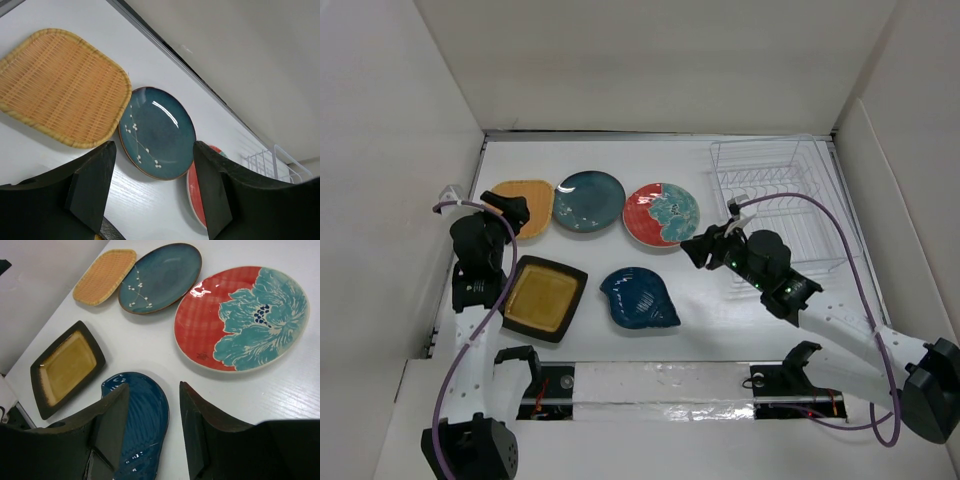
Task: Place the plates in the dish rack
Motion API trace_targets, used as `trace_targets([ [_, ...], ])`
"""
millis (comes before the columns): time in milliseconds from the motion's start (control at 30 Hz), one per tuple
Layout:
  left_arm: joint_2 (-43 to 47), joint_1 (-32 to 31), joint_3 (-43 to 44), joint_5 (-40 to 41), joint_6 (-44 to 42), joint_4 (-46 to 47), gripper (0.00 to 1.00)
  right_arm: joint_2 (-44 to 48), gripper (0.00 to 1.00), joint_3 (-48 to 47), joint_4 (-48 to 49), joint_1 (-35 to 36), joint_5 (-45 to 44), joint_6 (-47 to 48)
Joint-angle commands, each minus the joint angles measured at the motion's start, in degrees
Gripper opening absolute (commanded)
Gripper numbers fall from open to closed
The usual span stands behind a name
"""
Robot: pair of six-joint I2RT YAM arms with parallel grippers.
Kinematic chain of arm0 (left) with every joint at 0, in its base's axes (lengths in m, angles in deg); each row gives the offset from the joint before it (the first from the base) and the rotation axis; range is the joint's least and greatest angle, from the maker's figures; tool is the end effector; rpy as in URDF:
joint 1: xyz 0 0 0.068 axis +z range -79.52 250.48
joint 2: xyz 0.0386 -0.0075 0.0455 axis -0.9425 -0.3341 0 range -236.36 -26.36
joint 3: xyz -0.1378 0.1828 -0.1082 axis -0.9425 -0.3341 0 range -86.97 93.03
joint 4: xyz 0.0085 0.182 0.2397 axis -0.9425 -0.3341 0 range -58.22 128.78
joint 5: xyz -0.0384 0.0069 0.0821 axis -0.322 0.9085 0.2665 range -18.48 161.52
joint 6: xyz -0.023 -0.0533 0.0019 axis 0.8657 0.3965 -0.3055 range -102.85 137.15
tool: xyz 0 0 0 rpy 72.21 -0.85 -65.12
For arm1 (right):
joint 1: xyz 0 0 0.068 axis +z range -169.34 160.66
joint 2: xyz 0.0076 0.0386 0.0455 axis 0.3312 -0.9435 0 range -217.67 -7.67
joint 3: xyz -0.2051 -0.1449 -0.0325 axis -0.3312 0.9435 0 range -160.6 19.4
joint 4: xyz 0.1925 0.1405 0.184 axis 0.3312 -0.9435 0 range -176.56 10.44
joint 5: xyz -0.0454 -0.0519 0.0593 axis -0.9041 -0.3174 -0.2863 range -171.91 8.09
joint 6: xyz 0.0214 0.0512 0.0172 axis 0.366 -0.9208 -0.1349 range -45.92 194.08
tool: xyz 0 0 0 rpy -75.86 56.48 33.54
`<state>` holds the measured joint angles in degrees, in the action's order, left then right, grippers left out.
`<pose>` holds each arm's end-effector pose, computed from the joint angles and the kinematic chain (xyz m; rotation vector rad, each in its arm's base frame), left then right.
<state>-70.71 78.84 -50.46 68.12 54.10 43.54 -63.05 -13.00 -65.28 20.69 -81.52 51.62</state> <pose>0.2512 0.0344 0.2979 -0.5897 1.5324 -0.4313 0.2168 0.1825 0.2398 -0.2787 1.7697 0.8032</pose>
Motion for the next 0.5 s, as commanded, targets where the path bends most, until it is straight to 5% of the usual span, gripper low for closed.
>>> trace_targets([
  [0, -0.4, 0.1, 2.3, 1.4, -0.7, 0.6, 0.59, -0.4, 0.5, -0.7, 2.3, -0.5, -1.1, 0.7],
  [67, -0.9, 0.1, 1.7, 1.6, -0.2, 0.0, 0.52, -0.4, 0.49, -0.8, 2.5, -0.5, -0.8, 0.7],
  [200, -1.1, 0.1, 0.5, 2.9, 0.8, 0.3, 0.0, -0.6, 0.43, -0.6, 2.6, -0.5, -1.1, 0.8],
  [367, -2.0, 0.1, 0.1, 6.2, 1.2, -1.8, 0.0, -0.5, 0.0, -0.6, 3.0, -0.5, 0.9, 1.0],
  [467, -4.7, 0.1, 0.1, 6.6, 1.7, -3.1, 0.07, -0.8, 0.0, -1.2, 1.9, -0.5, 0.3, 1.1],
])
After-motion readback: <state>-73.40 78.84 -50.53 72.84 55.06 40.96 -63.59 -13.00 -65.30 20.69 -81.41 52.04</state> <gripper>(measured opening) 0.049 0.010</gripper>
